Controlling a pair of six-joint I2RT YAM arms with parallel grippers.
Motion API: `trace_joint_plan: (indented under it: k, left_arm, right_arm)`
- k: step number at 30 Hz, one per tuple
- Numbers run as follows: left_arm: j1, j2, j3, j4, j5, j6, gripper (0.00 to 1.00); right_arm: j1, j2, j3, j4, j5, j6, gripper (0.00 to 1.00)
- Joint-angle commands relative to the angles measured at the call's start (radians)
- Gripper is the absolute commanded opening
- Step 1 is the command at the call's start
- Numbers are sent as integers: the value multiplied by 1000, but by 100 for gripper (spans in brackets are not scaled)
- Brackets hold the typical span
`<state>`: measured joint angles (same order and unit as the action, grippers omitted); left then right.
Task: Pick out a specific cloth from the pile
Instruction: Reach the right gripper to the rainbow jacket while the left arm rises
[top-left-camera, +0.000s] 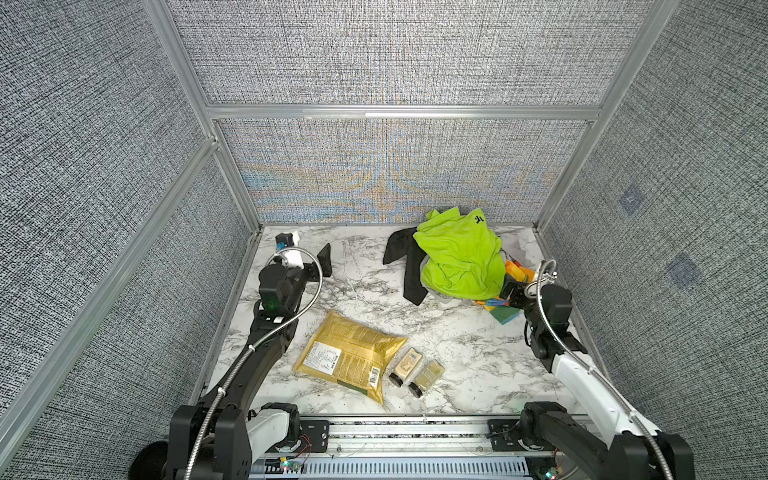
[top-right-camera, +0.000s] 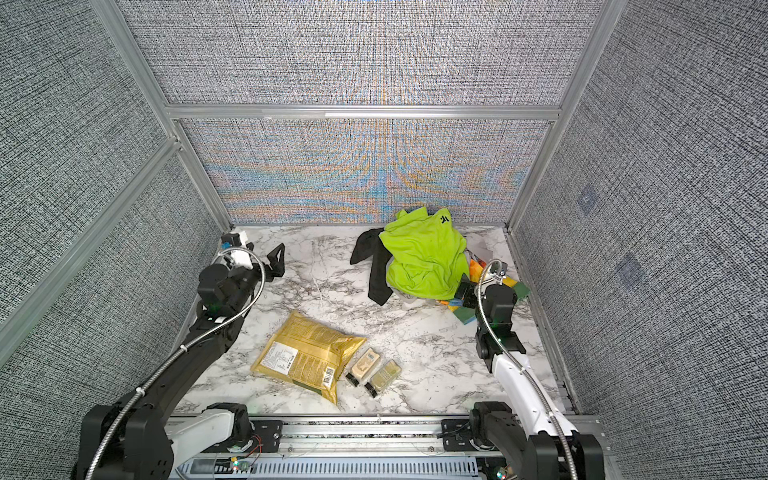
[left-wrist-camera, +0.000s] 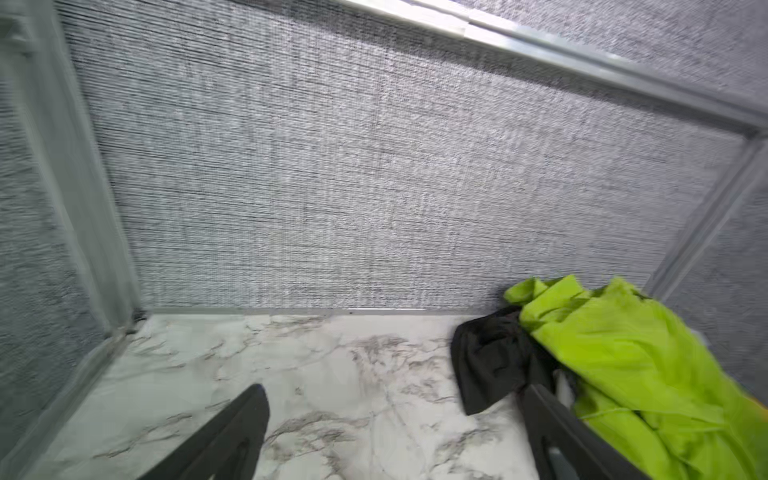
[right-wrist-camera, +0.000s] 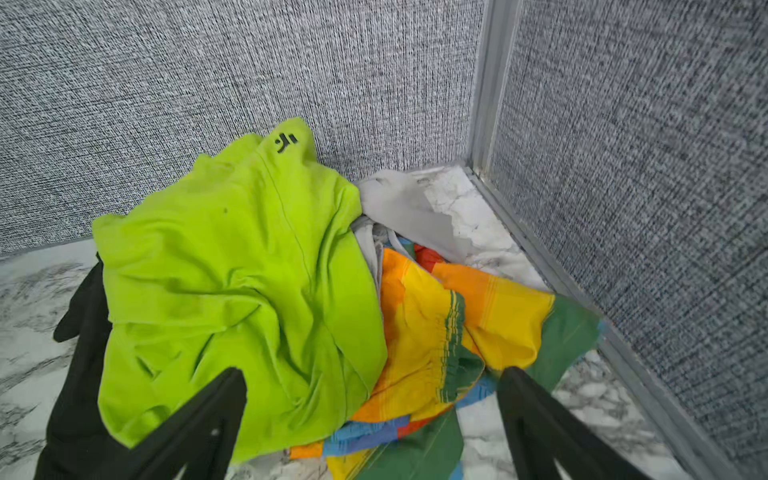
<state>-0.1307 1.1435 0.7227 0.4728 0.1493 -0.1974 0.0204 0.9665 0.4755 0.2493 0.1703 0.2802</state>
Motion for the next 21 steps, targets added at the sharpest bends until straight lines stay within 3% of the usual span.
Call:
trace_joint_plan:
  k: [1,4,10,15,21]
  left_arm:
    - [-52,22,97,-212,130,-40,99]
    - [-89,50,176,-267,233,-26,99]
    - [-126,150,340,-386,457,43,99]
    - [-153,202,371,-412,502,98,99]
    - [-155,207,324,-379,541,75,99]
  right_arm:
    - [-5,-20,-1,-138,48,114,99]
    - [-31,-20,-16,-148,48,168,99]
    - [-128,14,-2,-173,-85,218,99]
    - [-229,81,15,-161,-251,257,93]
    - [-335,196,68,-189,-412,265,85]
